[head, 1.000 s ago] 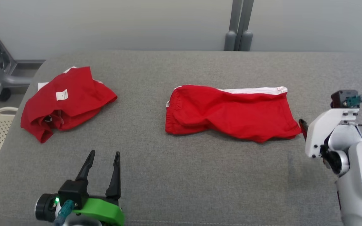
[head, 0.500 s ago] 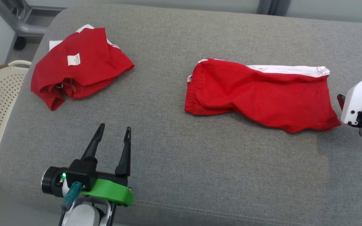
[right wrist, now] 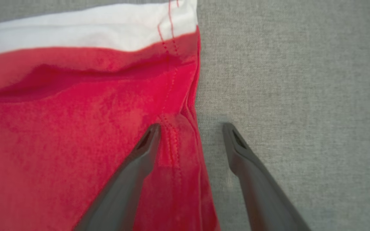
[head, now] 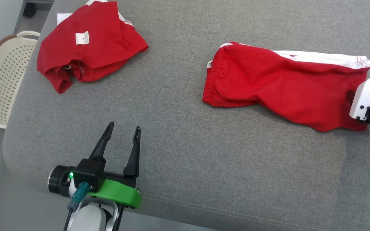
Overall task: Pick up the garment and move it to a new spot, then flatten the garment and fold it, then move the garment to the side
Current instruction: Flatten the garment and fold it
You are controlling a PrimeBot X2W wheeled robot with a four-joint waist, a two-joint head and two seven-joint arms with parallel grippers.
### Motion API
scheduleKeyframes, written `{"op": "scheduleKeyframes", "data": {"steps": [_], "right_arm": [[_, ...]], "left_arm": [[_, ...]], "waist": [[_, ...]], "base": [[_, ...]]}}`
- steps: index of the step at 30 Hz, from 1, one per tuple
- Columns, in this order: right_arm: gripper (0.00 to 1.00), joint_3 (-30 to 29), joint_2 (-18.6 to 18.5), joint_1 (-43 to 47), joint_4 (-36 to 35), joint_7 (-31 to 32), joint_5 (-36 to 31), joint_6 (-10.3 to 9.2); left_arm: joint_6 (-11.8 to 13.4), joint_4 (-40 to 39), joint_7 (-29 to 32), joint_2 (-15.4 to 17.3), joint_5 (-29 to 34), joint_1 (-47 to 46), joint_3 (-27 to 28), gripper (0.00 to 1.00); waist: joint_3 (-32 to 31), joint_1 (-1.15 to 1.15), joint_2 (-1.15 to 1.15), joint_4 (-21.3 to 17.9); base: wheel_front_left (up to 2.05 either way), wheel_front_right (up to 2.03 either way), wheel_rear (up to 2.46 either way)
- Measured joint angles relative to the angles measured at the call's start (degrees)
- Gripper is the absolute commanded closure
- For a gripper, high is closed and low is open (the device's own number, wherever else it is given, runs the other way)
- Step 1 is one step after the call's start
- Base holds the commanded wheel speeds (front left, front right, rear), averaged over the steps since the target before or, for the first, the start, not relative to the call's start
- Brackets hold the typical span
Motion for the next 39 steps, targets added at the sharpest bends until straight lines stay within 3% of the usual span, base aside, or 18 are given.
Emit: {"op": "scheduleKeyframes", "data": {"steps": [3,4,5,7,8,21,33,39], "right_arm": [[0.0,-0.54,0.3,-0.86,1.22,0.34,1.04,-0.03],[0.1,-0.51,0.36,-1.18,1.65,0.74,1.35,-0.07],[0.41,-0.58,0.48,-1.58,1.96,1.14,1.92,-0.23],[0.94,-0.47,0.76,-1.92,2.27,1.29,2.64,-0.25],[1.0,-0.09,0.84,-2.1,2.38,1.59,2.7,-0.25],[1.0,-0.19,-0.05,-2.11,3.46,0.88,1.15,0.09],[1.0,-3.49,-4.37,-1.5,0.16,2.21,-8.7,0.07],[1.0,-2.26,-1.67,-1.49,-2.52,5.32,-9.51,0.02]], "left_arm": [[-0.15,0.25,0.0,-0.04,0.0,-0.01,0.09,0.0],[-0.16,0.32,0.0,-0.07,0.01,-0.01,0.1,0.0],[-0.16,0.37,0.0,-0.08,0.02,-0.01,0.13,0.0],[-0.19,0.54,0.0,-0.13,0.07,-0.03,0.12,0.0],[-0.19,0.63,0.0,-0.15,0.08,-0.08,0.12,0.0],[-0.6,1.78,0.0,-0.34,0.14,-0.26,0.32,0.0],[-0.89,3.05,0.0,-0.57,0.13,0.74,0.1,0.0],[-0.9,3.49,0.0,-0.68,0.03,1.74,-0.11,0.0]], "waist": [[0.42,0.0,0.0,0.18],[0.49,0.0,0.0,0.12],[0.53,0.0,0.0,0.05],[0.58,0.0,0.0,-0.08],[0.57,0.0,0.0,-0.14],[-0.99,0.0,0.0,-0.38],[-5.5,0.0,0.0,0.5],[-7.67,0.0,0.0,1.27]], "base": [[0.0,0.0,0.0],[0.0,0.0,0.0],[0.0,0.0,0.0],[0.0,0.0,0.0],[0.0,0.0,0.0],[0.0,0.0,0.0],[0.0,0.0,0.0],[0.0,0.0,0.0]]}}
